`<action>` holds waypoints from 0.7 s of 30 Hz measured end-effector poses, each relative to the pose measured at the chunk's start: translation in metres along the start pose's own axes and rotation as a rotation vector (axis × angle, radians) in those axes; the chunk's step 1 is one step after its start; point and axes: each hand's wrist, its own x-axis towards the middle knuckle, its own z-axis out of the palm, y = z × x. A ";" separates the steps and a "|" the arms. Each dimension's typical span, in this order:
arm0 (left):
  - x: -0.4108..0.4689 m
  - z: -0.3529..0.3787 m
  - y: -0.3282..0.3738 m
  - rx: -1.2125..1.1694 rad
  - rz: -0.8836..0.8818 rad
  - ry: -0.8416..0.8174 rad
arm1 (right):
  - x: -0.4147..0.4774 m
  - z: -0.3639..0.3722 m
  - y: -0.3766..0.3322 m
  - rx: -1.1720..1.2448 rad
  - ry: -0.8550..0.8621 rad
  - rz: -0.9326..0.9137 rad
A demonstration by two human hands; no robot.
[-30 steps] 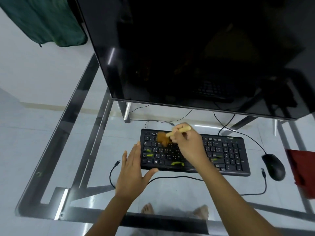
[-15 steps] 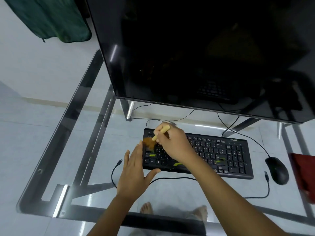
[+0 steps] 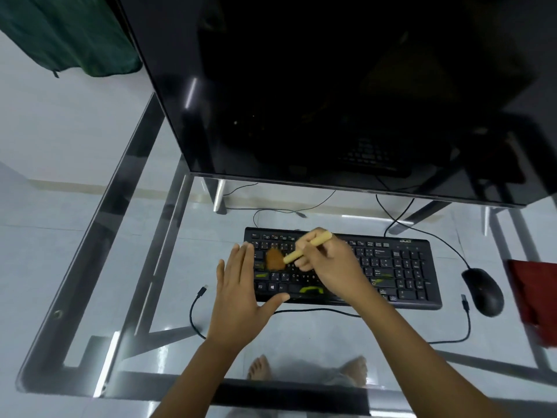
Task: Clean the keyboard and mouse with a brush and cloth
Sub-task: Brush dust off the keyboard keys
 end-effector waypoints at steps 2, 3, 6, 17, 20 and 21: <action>0.008 -0.003 0.006 0.073 0.045 -0.058 | -0.001 -0.009 0.010 -0.065 0.172 -0.022; 0.012 -0.004 0.009 0.112 0.061 -0.089 | -0.001 -0.015 0.012 -0.063 0.261 -0.015; 0.022 -0.003 0.020 0.206 0.113 -0.174 | -0.007 -0.027 0.015 0.059 0.177 0.038; 0.035 0.010 0.047 0.313 0.168 -0.275 | -0.022 -0.050 0.032 0.118 0.112 0.220; 0.038 0.014 0.054 0.340 0.175 -0.295 | -0.022 -0.058 0.037 0.030 0.339 0.152; 0.039 0.016 0.055 0.343 0.180 -0.298 | -0.022 -0.059 0.037 0.129 0.338 0.158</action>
